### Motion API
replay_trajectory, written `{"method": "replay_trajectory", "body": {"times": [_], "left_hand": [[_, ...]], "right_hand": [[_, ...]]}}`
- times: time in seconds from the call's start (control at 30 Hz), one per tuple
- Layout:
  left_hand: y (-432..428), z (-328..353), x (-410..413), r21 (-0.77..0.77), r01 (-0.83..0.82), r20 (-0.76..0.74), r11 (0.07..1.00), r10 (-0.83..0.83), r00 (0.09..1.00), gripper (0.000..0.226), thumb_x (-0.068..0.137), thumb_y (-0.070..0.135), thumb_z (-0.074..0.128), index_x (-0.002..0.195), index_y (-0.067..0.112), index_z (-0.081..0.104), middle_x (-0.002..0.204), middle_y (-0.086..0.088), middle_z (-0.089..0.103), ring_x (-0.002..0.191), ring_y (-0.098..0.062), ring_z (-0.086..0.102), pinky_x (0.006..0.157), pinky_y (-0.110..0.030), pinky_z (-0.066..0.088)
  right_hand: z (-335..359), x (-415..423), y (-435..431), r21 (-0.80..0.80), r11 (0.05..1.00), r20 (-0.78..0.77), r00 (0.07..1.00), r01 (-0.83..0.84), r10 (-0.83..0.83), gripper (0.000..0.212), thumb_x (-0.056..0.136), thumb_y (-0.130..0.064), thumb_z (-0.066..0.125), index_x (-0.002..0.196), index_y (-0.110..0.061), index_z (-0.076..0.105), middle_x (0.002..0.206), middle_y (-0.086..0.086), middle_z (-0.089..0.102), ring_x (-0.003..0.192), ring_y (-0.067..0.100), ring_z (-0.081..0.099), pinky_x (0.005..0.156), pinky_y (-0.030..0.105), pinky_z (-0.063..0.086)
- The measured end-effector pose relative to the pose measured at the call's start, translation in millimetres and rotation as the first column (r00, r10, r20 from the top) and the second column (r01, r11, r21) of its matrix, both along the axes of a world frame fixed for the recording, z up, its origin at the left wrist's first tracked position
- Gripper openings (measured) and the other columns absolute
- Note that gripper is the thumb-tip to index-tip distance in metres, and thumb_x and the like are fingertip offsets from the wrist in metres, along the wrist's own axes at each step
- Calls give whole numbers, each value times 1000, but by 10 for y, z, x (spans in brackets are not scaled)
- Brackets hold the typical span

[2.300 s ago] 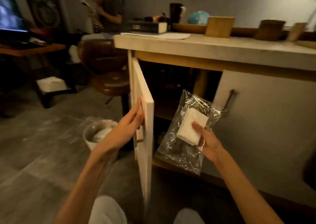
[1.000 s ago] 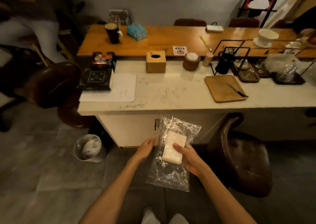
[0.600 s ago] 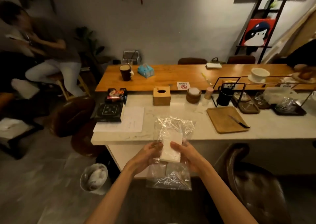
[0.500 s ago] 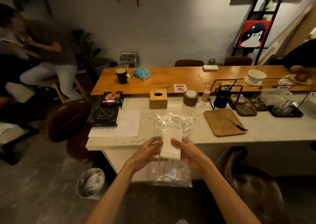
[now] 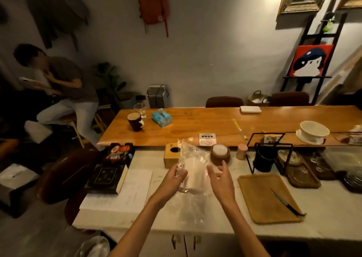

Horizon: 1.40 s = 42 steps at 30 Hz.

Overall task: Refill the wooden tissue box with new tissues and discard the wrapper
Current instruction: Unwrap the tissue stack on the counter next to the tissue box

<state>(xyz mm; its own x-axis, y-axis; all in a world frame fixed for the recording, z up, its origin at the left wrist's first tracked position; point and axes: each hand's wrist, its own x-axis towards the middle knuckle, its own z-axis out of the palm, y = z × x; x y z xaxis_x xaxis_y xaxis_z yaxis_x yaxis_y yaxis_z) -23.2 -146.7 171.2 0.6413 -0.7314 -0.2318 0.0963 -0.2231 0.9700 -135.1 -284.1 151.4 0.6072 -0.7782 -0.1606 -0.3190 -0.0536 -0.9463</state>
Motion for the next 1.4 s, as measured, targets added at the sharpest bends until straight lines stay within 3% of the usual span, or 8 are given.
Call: {"method": "replay_trajectory", "body": {"times": [0.17, 0.43, 0.63, 0.77, 0.9, 1.13, 1.27, 1.4], "left_hand": [[-380, 35, 29, 109, 106, 105, 988, -118, 987, 46, 98, 50, 39, 141, 34, 37, 133, 12, 51, 118, -11, 54, 80, -24, 53], [-582, -167, 384, 193, 118, 198, 974, -156, 968, 42, 100, 36, 48, 137, 34, 30, 131, 5, 49, 105, 3, 55, 71, -12, 52], [-594, -132, 922, 248, 184, 242, 951, -244, 939, 58, 94, 7, 52, 140, 29, 25, 119, 5, 57, 108, -17, 63, 87, -33, 57], [-509, 0, 1542, 229, 128, 193, 965, -174, 966, 43, 82, -5, 56, 117, 21, 52, 106, -10, 67, 94, -27, 68, 80, -52, 58], [-464, 26, 2020, 357, 346, 263, 868, -449, 854, 44, 79, 4, 56, 114, 30, 51, 100, 0, 70, 91, -23, 69, 79, -51, 59], [-684, -68, 1997, 581, 503, 292, 640, -740, 605, 45, 87, 4, 50, 126, 25, 45, 118, -2, 67, 103, -18, 64, 90, -43, 54], [-890, 109, 1994, 632, 515, 335, 580, -803, 493, 45, 88, 2, 48, 129, 20, 45, 115, -4, 70, 104, -20, 63, 88, -36, 52], [-962, 242, 2067, 592, 503, 411, 630, -773, 484, 40, 94, 5, 50, 128, 25, 48, 108, -3, 69, 88, -12, 68, 80, -37, 59]], "right_hand": [[-25, 255, 6, 324, 892, 252, 937, -316, 240, 83, 83, -75, 44, 151, -31, 27, 149, -7, 44, 130, 9, 49, 103, 33, 46], [-51, 648, -29, 330, 933, 249, 967, -143, 60, 53, 86, -53, 60, 134, -35, 44, 123, -9, 62, 104, 4, 62, 69, 14, 55], [-269, 983, -28, 400, 916, 260, 963, -38, -73, 41, 93, -31, 62, 132, -28, 49, 117, -5, 67, 105, 18, 67, 84, 34, 58], [-645, 850, -122, 750, 643, 438, 843, -152, -312, 41, 88, -15, 57, 129, -17, 59, 123, 16, 67, 110, 35, 64, 88, 49, 53], [-1162, 571, -25, 803, 591, 147, 939, 71, -312, 63, 78, -13, 77, 135, -10, 52, 120, 23, 63, 101, 34, 62, 83, 46, 49], [-747, 573, -351, -93, 989, -168, 977, 117, -131, 77, 93, -22, 63, 154, -17, 16, 162, 7, 18, 149, 24, 18, 115, 35, 23], [127, 1245, -775, -653, 528, -533, 825, -542, 188, 85, 90, -55, 54, 156, -25, 9, 164, -3, 1, 151, 21, -10, 123, 43, -1], [709, 1760, -889, -499, 324, -787, 577, -804, 219, 41, 91, -47, 58, 128, -29, 59, 131, 1, 62, 124, 23, 55, 104, 41, 42]]}}
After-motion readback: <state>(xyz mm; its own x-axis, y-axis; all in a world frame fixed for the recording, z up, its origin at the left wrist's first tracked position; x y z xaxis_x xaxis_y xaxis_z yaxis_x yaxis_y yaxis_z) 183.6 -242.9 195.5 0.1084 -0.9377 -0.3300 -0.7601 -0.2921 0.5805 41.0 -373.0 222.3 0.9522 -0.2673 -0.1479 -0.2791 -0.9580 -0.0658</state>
